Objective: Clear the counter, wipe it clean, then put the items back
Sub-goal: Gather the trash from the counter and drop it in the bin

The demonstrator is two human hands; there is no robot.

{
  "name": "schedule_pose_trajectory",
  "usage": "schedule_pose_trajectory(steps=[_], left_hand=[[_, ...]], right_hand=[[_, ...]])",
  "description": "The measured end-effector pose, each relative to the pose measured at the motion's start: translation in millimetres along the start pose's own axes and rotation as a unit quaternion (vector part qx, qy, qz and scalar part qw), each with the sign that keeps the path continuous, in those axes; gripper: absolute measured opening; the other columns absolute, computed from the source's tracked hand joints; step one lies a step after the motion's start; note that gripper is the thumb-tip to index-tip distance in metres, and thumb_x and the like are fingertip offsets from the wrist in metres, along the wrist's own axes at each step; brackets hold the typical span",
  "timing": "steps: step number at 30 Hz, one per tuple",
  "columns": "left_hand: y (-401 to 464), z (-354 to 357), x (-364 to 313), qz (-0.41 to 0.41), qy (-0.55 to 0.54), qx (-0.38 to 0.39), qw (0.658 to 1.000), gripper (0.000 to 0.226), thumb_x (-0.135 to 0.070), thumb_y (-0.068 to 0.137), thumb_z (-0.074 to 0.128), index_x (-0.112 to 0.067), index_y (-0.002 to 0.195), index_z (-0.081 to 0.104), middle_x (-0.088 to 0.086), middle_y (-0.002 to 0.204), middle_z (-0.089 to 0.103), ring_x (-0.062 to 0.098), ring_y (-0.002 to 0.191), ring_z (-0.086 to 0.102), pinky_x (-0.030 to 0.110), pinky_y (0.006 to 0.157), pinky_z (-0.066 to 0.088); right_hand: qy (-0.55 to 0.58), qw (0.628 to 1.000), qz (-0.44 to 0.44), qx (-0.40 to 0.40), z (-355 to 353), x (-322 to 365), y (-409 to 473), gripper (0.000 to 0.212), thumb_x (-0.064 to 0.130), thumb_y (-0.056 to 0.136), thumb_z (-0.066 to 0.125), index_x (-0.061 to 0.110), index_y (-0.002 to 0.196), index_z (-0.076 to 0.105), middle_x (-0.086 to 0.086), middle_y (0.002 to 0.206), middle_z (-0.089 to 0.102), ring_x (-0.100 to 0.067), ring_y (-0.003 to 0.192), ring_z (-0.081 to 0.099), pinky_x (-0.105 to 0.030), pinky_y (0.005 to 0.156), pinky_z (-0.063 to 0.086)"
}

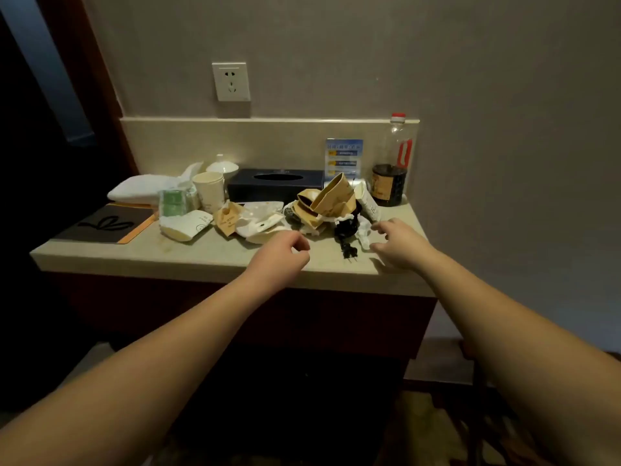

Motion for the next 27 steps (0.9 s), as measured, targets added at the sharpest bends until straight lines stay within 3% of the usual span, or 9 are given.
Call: schedule_pose_trajectory(steps=[4,8,11,15,19,23,27], left_hand=[[41,4,-12,0.012,0.069,-0.048,0.996,0.032,-0.023,0.092,0.057,-0.016,0.123,0.056,-0.001,0.121,0.049,0.015,0.106,0.051,0.032,0.091,0.048],[76,2,-16,0.004,0.096,-0.086,0.992,0.045,-0.026,0.092,0.058,-0.016,0.134,0.048,0.004,0.132,0.046,0.022,0.121,0.041,0.037,0.099,0.041],[95,3,-19,0.001,0.125,-0.097,0.987,0.051,-0.033,0.091,0.058,-0.018,0.137,0.045,0.006,0.135,0.045,0.025,0.123,0.039,0.040,0.099,0.037],[112,8,-23,0.015,0.142,-0.085,0.986,0.053,-0.036,0.091,0.056,-0.018,0.140,0.042,0.006,0.138,0.043,0.026,0.126,0.037,0.040,0.100,0.033],[125,9,-27,0.041,0.166,-0.077,0.982,0.047,-0.038,0.093,0.055,-0.017,0.134,0.048,0.007,0.134,0.045,0.026,0.124,0.038,0.041,0.100,0.032],[137,7,-27,0.069,0.168,-0.075,0.981,0.040,-0.039,0.093,0.054,-0.016,0.126,0.054,0.005,0.125,0.051,0.026,0.120,0.040,0.041,0.097,0.033],[146,9,-28,0.085,0.148,-0.062,0.983,0.032,-0.036,0.094,0.055,-0.017,0.120,0.058,0.002,0.116,0.056,0.024,0.115,0.043,0.040,0.095,0.035]], right_hand=[[-0.034,0.996,0.005,0.077,9,-4,15,0.063,0.044,0.086,0.061,0.028,0.143,0.039,-0.005,0.146,0.035,-0.028,0.129,0.040,-0.046,0.106,0.037],[-0.024,0.995,-0.001,0.099,15,-5,28,0.057,0.046,0.089,0.059,0.026,0.140,0.044,-0.006,0.145,0.040,-0.026,0.128,0.043,-0.043,0.105,0.039],[-0.036,0.995,-0.013,0.088,18,-5,31,0.048,0.049,0.089,0.057,0.028,0.132,0.054,-0.004,0.139,0.046,-0.024,0.124,0.044,-0.042,0.102,0.040],[-0.057,0.998,-0.019,0.037,13,-2,29,0.034,0.052,0.087,0.058,0.035,0.116,0.064,0.002,0.143,0.040,-0.023,0.131,0.034,-0.046,0.107,0.032],[-0.053,0.998,-0.036,0.029,13,7,27,0.021,0.043,0.089,0.060,0.032,0.105,0.066,0.006,0.149,0.036,-0.020,0.135,0.033,-0.049,0.110,0.028],[-0.030,0.999,-0.032,0.024,14,17,26,0.016,0.033,0.090,0.060,0.025,0.103,0.065,0.004,0.113,0.064,-0.015,0.105,0.057,-0.037,0.094,0.046],[-0.018,0.999,-0.032,0.005,14,18,25,0.009,0.026,0.091,0.059,0.025,0.099,0.062,0.007,0.100,0.062,-0.012,0.093,0.058,-0.027,0.080,0.049]])
Point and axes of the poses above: each hand's wrist, its own y-axis towards the middle knuckle, its own z-axis out of the palm, x = y × z, the point moved 6 cm from there along y, towards the middle knuckle
